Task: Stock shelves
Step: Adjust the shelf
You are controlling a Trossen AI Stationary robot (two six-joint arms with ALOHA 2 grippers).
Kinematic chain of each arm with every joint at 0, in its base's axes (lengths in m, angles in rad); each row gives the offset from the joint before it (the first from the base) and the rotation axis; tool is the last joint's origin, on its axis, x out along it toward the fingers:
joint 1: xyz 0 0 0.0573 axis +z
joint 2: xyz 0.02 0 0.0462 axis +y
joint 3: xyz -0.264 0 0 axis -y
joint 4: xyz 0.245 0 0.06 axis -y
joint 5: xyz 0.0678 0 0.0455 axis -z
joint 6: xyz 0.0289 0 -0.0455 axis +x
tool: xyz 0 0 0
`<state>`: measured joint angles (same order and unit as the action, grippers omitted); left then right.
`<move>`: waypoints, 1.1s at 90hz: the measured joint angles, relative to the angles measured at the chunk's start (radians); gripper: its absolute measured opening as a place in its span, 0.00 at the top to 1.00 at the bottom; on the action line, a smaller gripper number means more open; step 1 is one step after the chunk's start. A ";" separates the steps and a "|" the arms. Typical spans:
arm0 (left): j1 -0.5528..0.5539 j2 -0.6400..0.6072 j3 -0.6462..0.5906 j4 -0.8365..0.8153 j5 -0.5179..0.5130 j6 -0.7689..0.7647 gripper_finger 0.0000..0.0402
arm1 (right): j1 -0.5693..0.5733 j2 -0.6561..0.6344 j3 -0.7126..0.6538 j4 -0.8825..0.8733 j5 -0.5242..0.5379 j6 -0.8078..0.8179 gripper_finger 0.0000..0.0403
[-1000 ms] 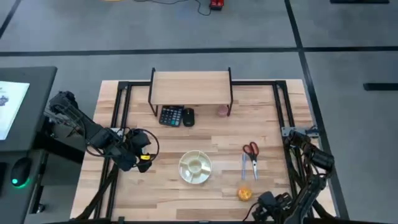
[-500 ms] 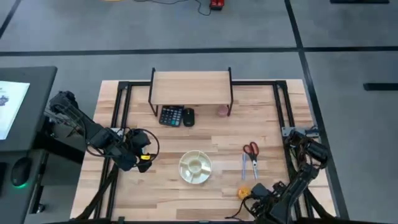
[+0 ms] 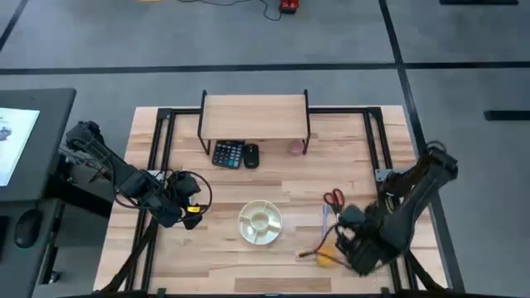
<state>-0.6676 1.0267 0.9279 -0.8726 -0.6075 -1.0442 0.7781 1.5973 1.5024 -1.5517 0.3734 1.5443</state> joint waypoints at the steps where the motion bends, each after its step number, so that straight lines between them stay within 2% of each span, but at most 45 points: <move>1: 0.000 0.000 0.000 0.000 0.000 0.000 0.30 | -0.010 -0.006 0.000 0.003 0.014 -0.016 0.04; 9: 0.000 0.000 0.000 0.000 0.000 0.000 0.30 | -0.126 -0.055 0.000 0.001 0.087 -0.102 0.04; 18: 0.000 0.000 0.000 0.000 0.000 0.000 0.30 | -0.287 -0.092 0.000 0.018 0.120 -0.148 0.04; 23: 0.000 0.000 0.000 0.001 -0.005 0.000 0.30 | -0.379 -0.101 0.000 0.068 0.141 -0.230 0.04; 29: 0.000 0.000 0.000 0.001 -0.006 0.000 0.30 | -0.469 -0.103 -0.001 0.186 0.170 -0.393 0.04; 37: 0.000 0.000 0.000 0.001 -0.007 0.000 0.30 | -0.548 -0.083 -0.036 0.429 0.190 -0.642 0.05; 42: 0.000 0.000 0.000 0.001 -0.010 0.003 0.30 | -0.574 -0.057 -0.077 0.537 0.236 -0.718 0.06; 46: 0.000 0.000 0.000 0.000 -0.011 0.009 0.30 | -0.585 -0.030 -0.106 0.577 0.300 -0.678 0.06; 53: 0.000 0.000 0.000 -0.001 -0.011 0.012 0.30 | -0.601 0.025 -0.148 0.608 0.403 -0.485 0.08; 63: 0.000 0.000 0.000 -0.002 -0.011 0.012 0.30 | -0.638 0.127 -0.164 0.623 0.444 -0.323 0.09; 72: 0.000 0.000 0.000 -0.001 -0.010 0.012 0.30 | -0.684 0.208 -0.165 0.676 0.406 -0.330 0.10; 87: 0.000 0.000 0.000 -0.002 -0.010 0.012 0.30 | -0.762 0.305 -0.164 0.796 0.258 -0.446 0.12; 99: 0.000 0.000 0.000 -0.005 0.000 0.012 0.30 | -0.796 0.339 -0.164 0.849 0.242 -0.529 0.15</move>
<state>-0.6674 1.0264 0.9279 -0.8775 -0.6073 -1.0317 -0.0182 1.9363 1.3380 -0.7023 0.6149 1.0156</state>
